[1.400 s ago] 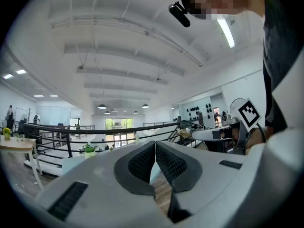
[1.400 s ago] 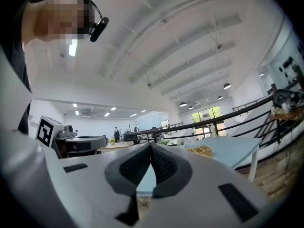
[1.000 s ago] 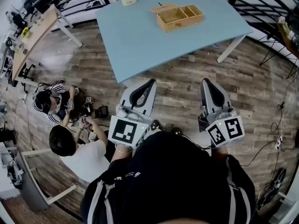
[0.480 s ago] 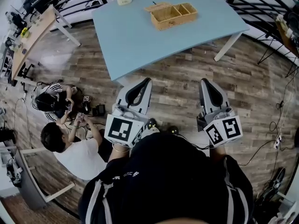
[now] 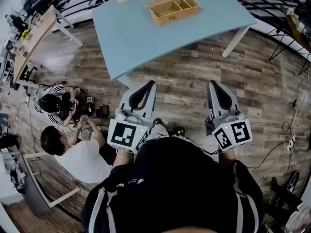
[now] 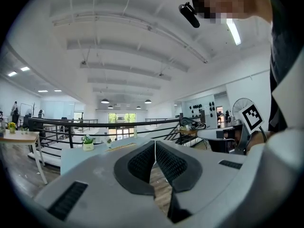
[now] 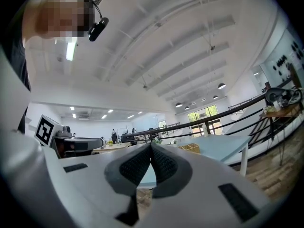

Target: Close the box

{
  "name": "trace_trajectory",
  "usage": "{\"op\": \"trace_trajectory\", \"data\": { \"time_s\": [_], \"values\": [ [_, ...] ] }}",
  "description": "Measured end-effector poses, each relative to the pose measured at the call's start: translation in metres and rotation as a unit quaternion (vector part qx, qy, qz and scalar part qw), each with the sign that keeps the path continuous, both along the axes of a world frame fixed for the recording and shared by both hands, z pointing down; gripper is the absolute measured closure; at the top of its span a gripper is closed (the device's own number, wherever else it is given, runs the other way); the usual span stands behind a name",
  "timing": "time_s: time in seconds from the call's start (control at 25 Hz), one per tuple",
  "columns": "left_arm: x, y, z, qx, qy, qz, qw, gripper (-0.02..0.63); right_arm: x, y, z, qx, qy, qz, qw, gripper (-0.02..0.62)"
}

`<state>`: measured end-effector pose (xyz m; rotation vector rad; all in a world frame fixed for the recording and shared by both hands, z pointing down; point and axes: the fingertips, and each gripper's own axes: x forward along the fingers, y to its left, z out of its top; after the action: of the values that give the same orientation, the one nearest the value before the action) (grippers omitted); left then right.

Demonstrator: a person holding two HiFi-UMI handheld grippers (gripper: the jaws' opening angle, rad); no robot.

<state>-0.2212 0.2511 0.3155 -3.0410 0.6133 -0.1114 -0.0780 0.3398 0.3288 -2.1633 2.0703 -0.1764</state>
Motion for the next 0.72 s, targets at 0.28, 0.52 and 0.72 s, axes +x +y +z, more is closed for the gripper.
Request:
{"op": "trace_trajectory", "data": {
  "time_s": [0.28,0.52,0.72],
  "values": [
    [0.018,0.014,-0.006,0.012,-0.007,0.024,0.9996,0.588,0.011,0.019,0.002,0.010,-0.009,0.014,1.000,0.594],
    [0.039,0.017,-0.018,0.015,0.007,0.048,0.9987,0.588,0.029,0.032,-0.001,0.019,-0.007,0.042,0.999,0.588],
    [0.059,0.009,-0.015,0.018,0.009,0.057,0.9982,0.588,0.047,0.028,-0.001,0.021,-0.004,0.053,0.998,0.579]
  ]
}}
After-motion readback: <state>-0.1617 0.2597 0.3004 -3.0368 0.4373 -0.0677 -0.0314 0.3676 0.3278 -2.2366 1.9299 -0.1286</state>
